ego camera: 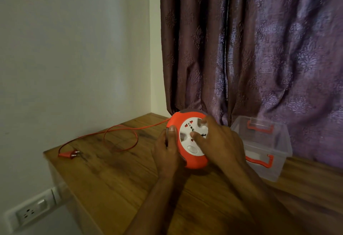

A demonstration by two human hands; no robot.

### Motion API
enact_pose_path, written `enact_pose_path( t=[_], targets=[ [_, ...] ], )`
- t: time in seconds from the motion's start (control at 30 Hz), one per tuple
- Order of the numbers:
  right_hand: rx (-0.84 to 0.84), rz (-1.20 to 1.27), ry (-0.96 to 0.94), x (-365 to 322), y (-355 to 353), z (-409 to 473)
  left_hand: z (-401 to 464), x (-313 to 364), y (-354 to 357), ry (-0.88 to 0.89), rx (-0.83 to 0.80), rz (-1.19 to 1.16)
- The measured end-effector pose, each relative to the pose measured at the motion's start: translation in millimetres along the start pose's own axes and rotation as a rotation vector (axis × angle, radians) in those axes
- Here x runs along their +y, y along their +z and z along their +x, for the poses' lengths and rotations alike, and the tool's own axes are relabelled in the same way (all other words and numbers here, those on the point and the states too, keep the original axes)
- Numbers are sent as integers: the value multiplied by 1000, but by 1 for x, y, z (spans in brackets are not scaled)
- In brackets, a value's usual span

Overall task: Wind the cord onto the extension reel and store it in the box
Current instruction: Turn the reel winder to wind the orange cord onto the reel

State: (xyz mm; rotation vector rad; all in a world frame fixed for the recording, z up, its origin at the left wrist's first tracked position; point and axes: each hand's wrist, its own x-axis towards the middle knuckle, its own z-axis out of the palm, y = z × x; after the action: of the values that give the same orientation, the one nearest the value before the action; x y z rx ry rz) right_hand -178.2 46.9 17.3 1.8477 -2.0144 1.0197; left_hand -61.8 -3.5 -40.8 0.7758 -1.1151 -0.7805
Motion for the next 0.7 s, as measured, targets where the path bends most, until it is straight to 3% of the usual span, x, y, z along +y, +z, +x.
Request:
enact_pose_path(
  t=[0.23, 0.43, 0.7],
  targets=[
    [-218, -118, -282, -4, -9, 0, 2, 1, -1, -63, 51, -36],
    [-354, -151, -298, 0, -8, -1, 3, 3, -2, -98, 64, 17],
    [-360, -157, -334, 4, -10, -2, 3, 1, -1, -87, 28, -42]
  ],
)
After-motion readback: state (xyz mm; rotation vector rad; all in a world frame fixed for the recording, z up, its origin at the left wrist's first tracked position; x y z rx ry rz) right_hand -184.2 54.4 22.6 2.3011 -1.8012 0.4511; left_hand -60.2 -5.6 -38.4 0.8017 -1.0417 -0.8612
